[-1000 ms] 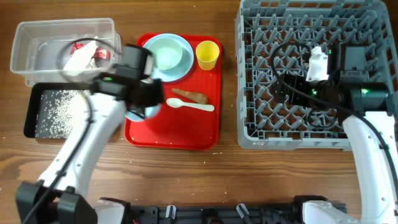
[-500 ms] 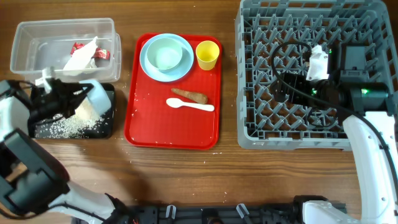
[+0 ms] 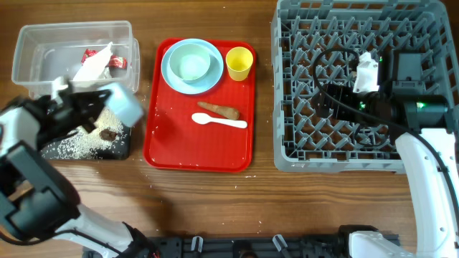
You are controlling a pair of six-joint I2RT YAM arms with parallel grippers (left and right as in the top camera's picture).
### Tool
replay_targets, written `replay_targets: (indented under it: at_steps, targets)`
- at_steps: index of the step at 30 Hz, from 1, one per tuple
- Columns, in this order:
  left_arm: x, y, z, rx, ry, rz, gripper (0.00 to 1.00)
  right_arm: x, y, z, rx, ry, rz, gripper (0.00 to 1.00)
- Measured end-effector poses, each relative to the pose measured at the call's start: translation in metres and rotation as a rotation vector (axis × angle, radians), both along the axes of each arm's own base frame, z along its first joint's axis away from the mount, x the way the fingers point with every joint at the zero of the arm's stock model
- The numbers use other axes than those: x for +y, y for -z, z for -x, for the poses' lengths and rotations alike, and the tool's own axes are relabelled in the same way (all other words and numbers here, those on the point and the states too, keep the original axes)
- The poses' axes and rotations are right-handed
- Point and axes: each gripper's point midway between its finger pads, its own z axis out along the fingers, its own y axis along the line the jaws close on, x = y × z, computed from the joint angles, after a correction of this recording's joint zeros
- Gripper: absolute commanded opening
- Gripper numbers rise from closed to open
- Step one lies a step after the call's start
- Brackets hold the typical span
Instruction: Sort waste into correct bins and load items into the dishwasher rack
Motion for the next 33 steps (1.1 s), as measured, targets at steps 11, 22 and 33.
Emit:
replay_targets:
  at_steps: [11, 22, 33]
  targets:
    - [-0.139, 0.118, 0.031, 0.258, 0.506, -1.215, 0.06, 0.0, -0.001, -0.003, -0.013, 0.0, 0.0, 1.0]
    - [-0.175, 0.132, 0.041, 0.175, 0.557, -1.344, 0.64, 0.0, -0.003, -0.005, -0.024, 0.0, 0.0, 1.0]
    - [-0.219, 0.114, -0.029, 0.351, 0.112, -1.12, 0.59, 0.0, -0.003, -0.005, -0.024, 0.0, 0.0, 1.0]
